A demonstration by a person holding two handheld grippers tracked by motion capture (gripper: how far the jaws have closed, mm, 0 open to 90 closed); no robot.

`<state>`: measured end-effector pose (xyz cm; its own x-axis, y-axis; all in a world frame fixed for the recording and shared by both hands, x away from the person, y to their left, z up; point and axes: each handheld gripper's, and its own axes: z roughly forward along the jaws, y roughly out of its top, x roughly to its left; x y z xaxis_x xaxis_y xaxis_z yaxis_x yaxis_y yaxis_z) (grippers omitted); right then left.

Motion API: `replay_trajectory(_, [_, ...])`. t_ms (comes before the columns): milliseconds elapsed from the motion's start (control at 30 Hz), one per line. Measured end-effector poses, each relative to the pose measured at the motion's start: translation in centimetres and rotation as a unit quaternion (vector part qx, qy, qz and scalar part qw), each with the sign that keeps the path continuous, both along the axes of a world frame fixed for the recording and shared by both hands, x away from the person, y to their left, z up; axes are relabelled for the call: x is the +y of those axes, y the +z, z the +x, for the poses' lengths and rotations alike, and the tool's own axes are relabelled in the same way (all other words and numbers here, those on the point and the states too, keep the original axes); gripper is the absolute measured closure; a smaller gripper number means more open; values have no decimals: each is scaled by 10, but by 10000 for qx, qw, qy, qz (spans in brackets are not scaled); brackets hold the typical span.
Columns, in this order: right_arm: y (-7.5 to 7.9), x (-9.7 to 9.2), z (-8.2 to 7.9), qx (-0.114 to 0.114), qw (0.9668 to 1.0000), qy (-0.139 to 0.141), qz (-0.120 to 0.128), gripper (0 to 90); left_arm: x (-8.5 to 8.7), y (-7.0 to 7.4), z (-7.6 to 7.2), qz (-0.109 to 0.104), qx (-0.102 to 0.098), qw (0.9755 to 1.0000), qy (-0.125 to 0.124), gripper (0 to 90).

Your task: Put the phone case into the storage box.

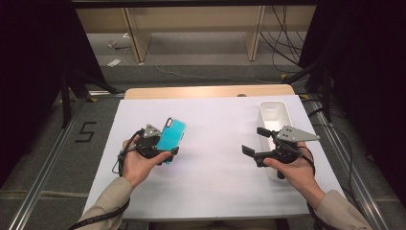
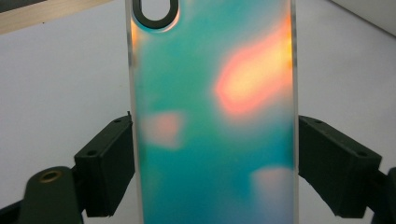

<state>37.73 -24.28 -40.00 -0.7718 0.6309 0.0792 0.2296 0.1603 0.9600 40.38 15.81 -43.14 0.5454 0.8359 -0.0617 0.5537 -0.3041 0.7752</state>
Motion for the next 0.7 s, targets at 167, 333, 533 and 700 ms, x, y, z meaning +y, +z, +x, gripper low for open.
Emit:
replay_trajectory(167, [0, 4, 3, 1, 10000, -6, 21, 106, -3, 1, -2, -9, -53, 10000, -45, 168])
replay_trajectory(333, [1, 8, 5, -1, 10000, -26, 22, 107, -9, 2, -3, -3, -100, 9999, -115, 168])
replay_trajectory(533, [2, 13, 8, 27, 10000, -38, -8, 111, -14, 4, -5, -1, -151, 9998, -162, 168])
replay_trajectory(700, [2, 17, 12, 43, 10000, -74, -12, 119, -17, 4, -6, -2, -187, 9996, -199, 168])
